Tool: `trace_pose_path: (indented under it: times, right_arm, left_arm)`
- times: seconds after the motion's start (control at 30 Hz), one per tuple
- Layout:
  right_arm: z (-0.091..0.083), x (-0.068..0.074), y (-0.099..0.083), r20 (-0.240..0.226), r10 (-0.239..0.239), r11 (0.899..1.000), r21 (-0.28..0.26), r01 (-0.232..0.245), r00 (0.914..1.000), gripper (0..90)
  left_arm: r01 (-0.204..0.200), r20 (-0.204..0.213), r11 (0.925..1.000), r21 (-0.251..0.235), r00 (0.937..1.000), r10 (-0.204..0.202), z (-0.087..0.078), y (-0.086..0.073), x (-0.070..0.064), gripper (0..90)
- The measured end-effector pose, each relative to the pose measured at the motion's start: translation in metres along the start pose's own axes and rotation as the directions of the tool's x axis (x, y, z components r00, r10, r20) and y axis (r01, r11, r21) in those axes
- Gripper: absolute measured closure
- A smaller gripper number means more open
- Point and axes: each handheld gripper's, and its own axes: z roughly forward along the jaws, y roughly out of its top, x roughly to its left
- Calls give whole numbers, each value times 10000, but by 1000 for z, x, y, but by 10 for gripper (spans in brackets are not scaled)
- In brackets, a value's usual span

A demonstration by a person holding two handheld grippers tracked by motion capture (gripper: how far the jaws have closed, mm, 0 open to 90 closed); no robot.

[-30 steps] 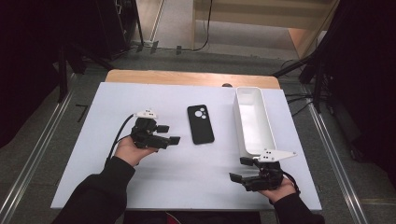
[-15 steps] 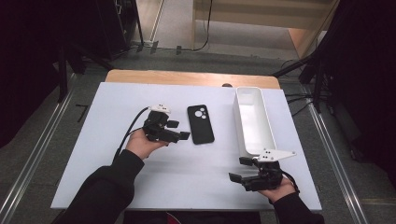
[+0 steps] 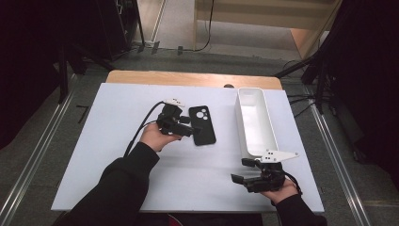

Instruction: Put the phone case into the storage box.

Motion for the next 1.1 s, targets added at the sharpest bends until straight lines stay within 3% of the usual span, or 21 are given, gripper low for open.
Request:
trace_pose_path:
  times: [0.17,0.53,0.8,0.93,1.0,1.1]
  right_arm:
    - [0,0,0,0,-17,10000,-44,17,10000,183]
    - [-1,-1,-1,49,2,10000,-70,-2,10000,182]
    - [-1,0,-1,12,25,10000,-50,-25,10000,183]
    - [-2,-1,-1,14,-8,10000,-52,8,10000,183]
    - [-2,0,-1,6,17,10000,-43,-17,10000,182]
    - [-2,0,-1,17,6,10000,-47,-6,10000,182]
  left_arm:
    - [-124,-27,9999,-42,9999,124,8,3,-1,240]
    - [-443,-326,9983,367,9984,455,28,-5,-4,241]
    - [-636,-469,9977,211,9968,646,32,-9,-11,656]
    - [-497,-267,9988,41,9984,498,33,-14,-11,864]
    - [-18,-50,9994,340,10000,19,33,-17,-8,893]
    - [98,-4,9991,412,10000,-97,35,-20,-6,894]
